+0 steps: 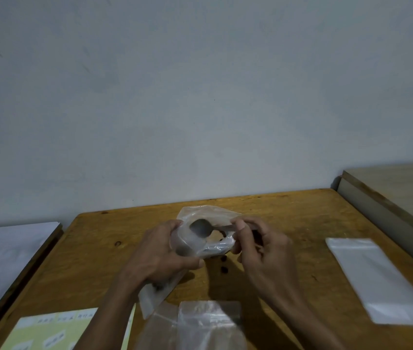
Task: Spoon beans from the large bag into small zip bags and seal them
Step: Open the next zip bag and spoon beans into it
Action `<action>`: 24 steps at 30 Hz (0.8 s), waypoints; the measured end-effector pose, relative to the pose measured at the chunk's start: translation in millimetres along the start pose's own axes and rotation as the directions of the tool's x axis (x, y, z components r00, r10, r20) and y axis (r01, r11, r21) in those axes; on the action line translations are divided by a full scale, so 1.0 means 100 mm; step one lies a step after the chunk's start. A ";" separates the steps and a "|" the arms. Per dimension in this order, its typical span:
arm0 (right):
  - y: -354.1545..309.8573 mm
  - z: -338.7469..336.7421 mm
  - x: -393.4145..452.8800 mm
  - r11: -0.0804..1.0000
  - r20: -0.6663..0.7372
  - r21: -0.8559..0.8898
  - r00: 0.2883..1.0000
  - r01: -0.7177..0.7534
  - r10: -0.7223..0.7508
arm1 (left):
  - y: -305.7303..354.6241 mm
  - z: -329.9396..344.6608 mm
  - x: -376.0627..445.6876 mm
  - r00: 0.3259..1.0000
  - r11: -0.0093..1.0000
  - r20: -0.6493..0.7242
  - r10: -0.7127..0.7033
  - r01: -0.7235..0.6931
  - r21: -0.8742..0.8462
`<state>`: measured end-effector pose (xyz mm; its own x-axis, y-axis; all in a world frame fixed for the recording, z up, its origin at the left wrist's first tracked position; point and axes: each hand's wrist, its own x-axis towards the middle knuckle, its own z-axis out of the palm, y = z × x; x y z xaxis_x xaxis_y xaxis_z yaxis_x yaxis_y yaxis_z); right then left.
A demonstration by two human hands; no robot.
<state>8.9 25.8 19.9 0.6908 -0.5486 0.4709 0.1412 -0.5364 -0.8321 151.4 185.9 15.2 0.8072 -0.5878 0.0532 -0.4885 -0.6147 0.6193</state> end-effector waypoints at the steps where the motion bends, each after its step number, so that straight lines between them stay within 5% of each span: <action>1: 0.04 0.00 0.01 1.000 -0.061 -0.004 0.998 0.004 -0.004 | -0.01 0.00 0.00 1.000 1.000 -0.002 -0.003 0.003 -0.008; 4: 0.20 0.03 0.06 0.993 -0.151 -0.026 0.982 -0.117 0.112 | -0.03 0.00 0.00 1.000 1.000 0.001 -0.018 0.018 0.001; 12: 0.39 0.07 0.05 0.905 -0.017 -0.247 0.935 -0.347 0.354 | 0.04 -0.11 -0.11 1.000 1.000 -0.024 0.008 -0.008 0.009; 14: 0.31 0.05 0.04 0.897 -0.072 -0.367 0.969 -0.246 0.236 | 0.06 -0.19 -0.16 0.997 0.999 -0.068 0.044 -0.044 -0.004; 17: -0.01 0.03 0.07 0.961 -0.025 -0.272 0.999 -0.042 0.036 | 0.12 -0.30 -0.22 0.979 0.990 -0.174 0.103 -0.117 -0.077; 21: -0.40 0.14 0.20 0.988 0.179 -0.144 0.984 0.048 -0.021 | 0.30 -0.33 -0.24 0.927 0.956 -0.327 0.184 -0.246 -0.160; 24: -0.48 0.17 0.30 0.988 0.124 -0.125 0.990 0.088 -0.072 | 0.38 -0.35 -0.26 0.916 0.932 -0.355 0.186 -0.279 -0.231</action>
<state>35.2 45.6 68.8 0.7613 -0.4246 0.4900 0.1116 -0.6586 -0.7441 123.1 195.9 64.6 0.7661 -0.4664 0.4422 -0.6040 -0.2871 0.7435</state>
